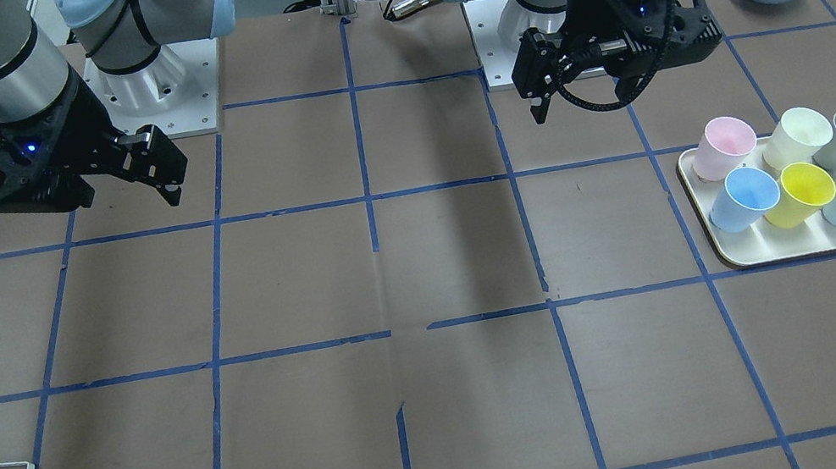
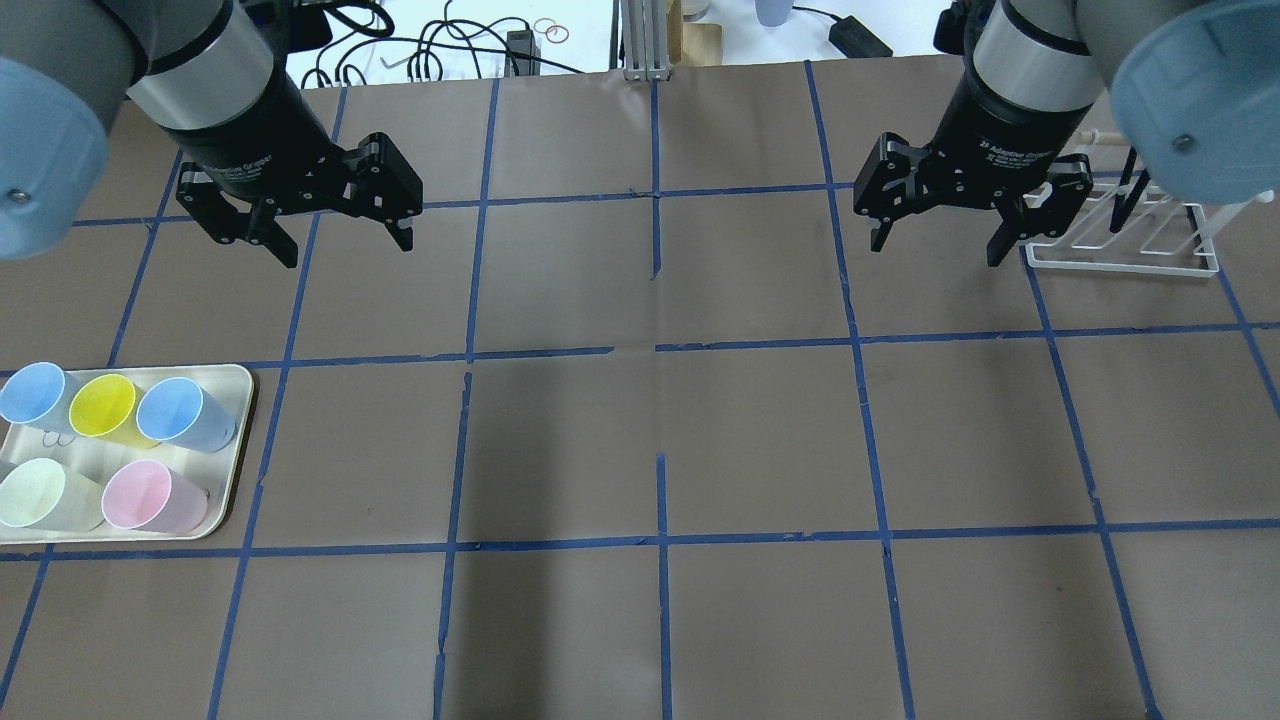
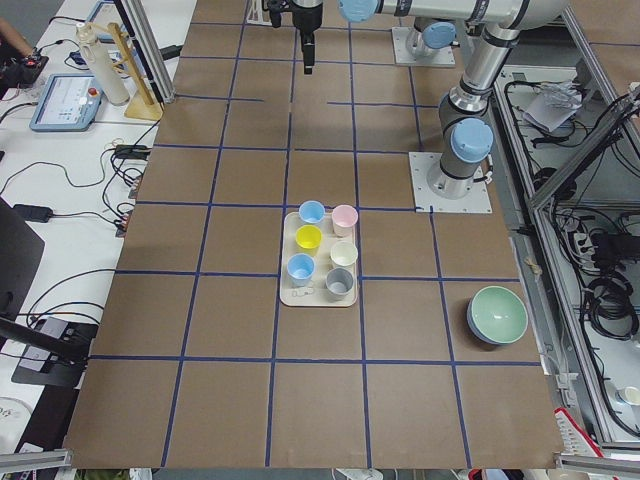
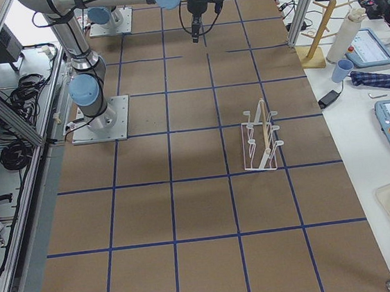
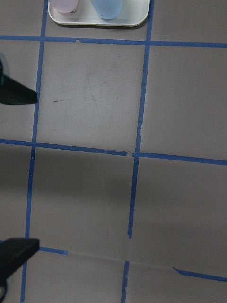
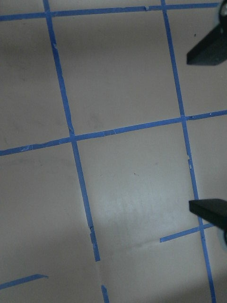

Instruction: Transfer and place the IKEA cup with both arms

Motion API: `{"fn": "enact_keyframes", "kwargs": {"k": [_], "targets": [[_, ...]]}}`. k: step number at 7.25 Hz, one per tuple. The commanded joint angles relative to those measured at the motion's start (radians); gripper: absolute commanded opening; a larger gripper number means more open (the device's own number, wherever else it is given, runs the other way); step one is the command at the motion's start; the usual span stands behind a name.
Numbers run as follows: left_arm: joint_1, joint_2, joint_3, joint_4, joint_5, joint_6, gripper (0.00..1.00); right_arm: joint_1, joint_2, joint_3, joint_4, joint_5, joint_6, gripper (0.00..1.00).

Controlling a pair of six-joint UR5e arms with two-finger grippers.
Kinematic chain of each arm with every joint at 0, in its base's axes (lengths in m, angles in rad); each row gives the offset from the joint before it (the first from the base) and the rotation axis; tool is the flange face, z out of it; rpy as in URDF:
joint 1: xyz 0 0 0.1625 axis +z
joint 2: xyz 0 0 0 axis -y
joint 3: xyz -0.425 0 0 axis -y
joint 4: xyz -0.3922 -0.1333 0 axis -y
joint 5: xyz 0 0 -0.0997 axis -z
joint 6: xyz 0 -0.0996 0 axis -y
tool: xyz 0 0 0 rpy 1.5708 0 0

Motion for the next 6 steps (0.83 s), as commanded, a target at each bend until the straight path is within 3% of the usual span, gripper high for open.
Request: {"fn": "enact_keyframes", "kwargs": {"k": [1, 6], "targets": [[-0.001, -0.003, 0.001, -0.003, -0.007, 0.104, 1.0, 0.0, -0.005, 0.0, 0.0, 0.003, 0.0, 1.0], [0.002, 0.0, -0.004, -0.014, -0.02, 0.099, 1.0, 0.0, -0.008, 0.0, 0.0, 0.004, 0.002, 1.0]]}}
